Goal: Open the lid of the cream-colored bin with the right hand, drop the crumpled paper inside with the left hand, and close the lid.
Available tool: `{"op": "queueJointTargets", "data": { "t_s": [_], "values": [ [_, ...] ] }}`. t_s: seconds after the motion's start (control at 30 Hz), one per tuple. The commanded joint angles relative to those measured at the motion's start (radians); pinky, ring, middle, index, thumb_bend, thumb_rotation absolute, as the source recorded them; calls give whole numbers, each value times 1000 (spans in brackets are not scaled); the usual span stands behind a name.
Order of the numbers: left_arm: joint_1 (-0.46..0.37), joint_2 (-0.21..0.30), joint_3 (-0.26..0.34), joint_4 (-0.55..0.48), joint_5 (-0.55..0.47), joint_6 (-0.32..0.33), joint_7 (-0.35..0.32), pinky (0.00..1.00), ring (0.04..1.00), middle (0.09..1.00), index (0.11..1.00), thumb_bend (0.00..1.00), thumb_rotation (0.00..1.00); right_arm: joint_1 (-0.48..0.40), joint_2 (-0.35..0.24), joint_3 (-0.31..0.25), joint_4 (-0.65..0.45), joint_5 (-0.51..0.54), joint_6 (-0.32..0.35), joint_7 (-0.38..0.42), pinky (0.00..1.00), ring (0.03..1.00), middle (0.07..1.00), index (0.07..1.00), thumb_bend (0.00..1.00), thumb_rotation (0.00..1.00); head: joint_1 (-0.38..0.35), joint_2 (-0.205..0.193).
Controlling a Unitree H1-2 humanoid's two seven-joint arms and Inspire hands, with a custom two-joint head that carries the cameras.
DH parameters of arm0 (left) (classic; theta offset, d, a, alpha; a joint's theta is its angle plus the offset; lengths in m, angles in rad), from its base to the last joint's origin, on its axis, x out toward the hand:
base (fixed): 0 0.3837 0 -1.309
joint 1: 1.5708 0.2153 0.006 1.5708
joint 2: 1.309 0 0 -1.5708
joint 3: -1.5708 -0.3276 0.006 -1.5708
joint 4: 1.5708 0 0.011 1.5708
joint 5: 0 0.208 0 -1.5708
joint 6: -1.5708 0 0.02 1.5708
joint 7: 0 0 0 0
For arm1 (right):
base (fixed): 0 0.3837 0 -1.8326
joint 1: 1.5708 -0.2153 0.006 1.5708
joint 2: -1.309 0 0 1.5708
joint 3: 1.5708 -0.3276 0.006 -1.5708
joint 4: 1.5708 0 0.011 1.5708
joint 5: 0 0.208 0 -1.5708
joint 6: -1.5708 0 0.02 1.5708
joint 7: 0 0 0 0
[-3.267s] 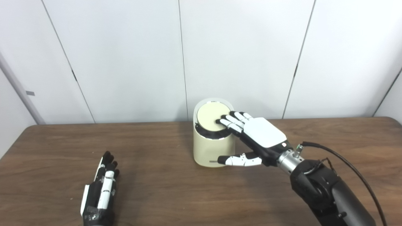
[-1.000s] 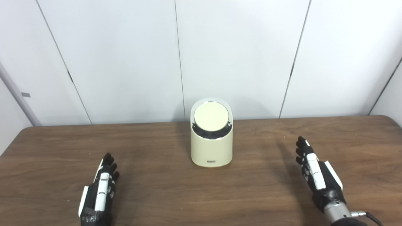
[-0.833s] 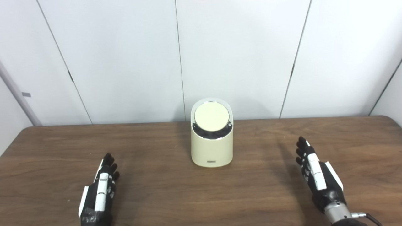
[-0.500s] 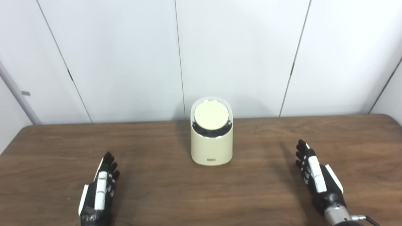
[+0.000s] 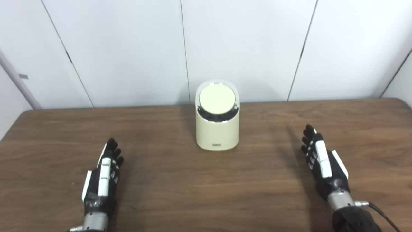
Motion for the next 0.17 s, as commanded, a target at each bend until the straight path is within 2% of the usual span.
{"op": "queueJointTargets", "data": {
  "t_s": [0.0, 0.13],
  "values": [
    [-2, 8, 0, -30, -6, 16, -1, 1000, 1000, 1000, 1000, 541, 839, -20, 1, 2, -21, 5, -42, -6, 1000, 1000, 1000, 996, 518, 1000, 0, 0],
    [-1, 6, 3, -44, -11, 34, 3, 1000, 1000, 1000, 1000, 538, 837, -22, 2, 3, -15, 8, -50, -9, 1000, 1000, 1000, 1000, 532, 1000, 4, 15]
  ]
}}
